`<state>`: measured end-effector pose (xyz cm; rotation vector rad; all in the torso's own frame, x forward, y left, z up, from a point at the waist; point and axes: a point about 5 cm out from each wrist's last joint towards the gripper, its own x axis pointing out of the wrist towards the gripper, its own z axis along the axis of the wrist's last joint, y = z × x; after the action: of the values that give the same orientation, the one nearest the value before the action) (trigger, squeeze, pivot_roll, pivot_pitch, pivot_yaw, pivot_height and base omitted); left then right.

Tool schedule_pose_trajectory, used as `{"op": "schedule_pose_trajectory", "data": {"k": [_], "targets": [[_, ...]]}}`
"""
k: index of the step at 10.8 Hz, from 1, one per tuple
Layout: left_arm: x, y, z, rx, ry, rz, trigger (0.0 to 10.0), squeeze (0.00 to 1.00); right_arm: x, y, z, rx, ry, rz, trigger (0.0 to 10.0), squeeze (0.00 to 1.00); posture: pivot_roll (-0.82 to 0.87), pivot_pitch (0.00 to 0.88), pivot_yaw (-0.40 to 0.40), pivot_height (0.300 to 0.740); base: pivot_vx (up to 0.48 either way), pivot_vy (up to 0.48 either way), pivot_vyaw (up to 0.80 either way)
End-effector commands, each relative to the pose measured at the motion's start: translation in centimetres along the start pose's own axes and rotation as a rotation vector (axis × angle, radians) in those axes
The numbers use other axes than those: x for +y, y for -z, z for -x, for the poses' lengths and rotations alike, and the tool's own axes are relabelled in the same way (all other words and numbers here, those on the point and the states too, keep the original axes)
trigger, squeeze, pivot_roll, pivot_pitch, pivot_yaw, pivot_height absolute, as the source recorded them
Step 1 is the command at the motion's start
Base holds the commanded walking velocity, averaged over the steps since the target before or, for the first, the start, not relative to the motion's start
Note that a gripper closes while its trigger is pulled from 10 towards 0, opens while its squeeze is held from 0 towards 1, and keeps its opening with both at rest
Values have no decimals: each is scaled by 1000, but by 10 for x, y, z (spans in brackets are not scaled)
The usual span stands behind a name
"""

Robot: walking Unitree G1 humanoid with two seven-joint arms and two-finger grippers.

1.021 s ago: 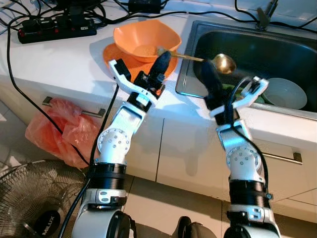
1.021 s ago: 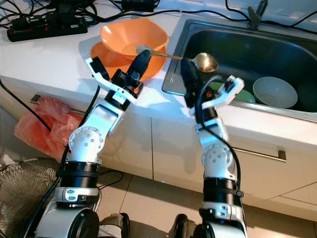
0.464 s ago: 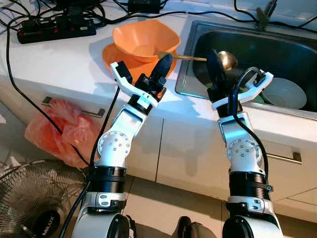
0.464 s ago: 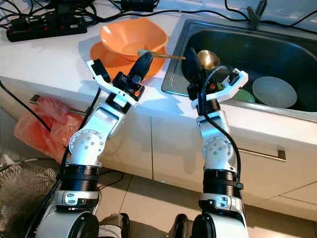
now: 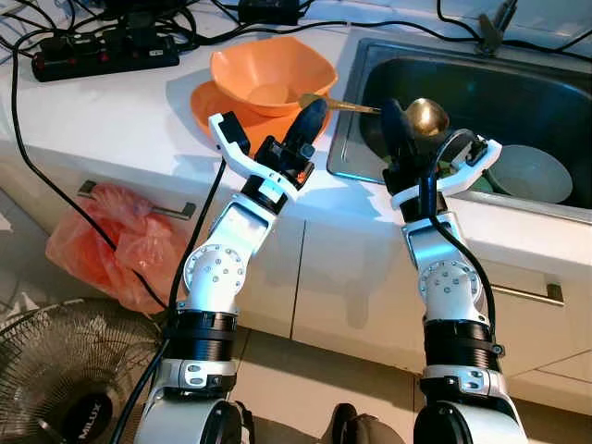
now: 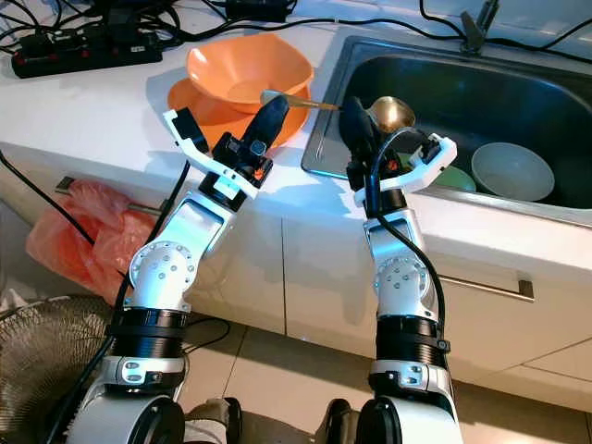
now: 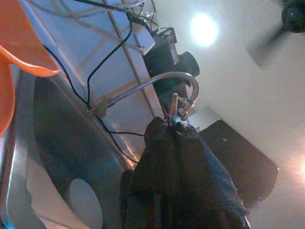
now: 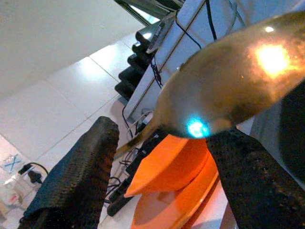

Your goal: Kitchen organization

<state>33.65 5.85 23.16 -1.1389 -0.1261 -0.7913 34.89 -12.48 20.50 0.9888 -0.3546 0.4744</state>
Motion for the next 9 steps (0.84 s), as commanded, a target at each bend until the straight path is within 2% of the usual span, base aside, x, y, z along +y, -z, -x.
{"op": "schedule_pose_trajectory", "data": {"k": [1, 4, 6, 7, 8, 9], "targets": [[-10, 26, -3, 4, 31, 98, 10000, 0, 0, -5, -5, -33, 15, 8, 10000, 0, 150, 143, -11, 740, 0, 0, 0], [-9, 29, -1, 23, 22, 91, 10000, 0, -3, -18, -14, -94, 50, 3, 10000, 0, 144, 147, -7, 740, 0, 0, 0], [-8, 29, -1, 23, 17, 87, 10000, 0, -2, -18, -17, -100, 54, 4, 10000, 0, 148, 152, -7, 740, 0, 0, 0], [-8, 28, -1, 20, 14, 85, 10000, 0, -2, -18, -17, -100, 55, 3, 1765, 0, 149, 153, -5, 740, 0, 0, 0], [-7, 27, -1, 16, 8, 83, 10000, 0, -3, -18, -17, -99, 57, 3, 0, 0, 149, 150, -5, 740, 0, 0, 0], [-6, 27, -1, 10, 5, 84, 10000, 0, -2, -16, -17, -94, 52, 4, 0, 0, 146, 143, -5, 740, 0, 0, 0]]}}
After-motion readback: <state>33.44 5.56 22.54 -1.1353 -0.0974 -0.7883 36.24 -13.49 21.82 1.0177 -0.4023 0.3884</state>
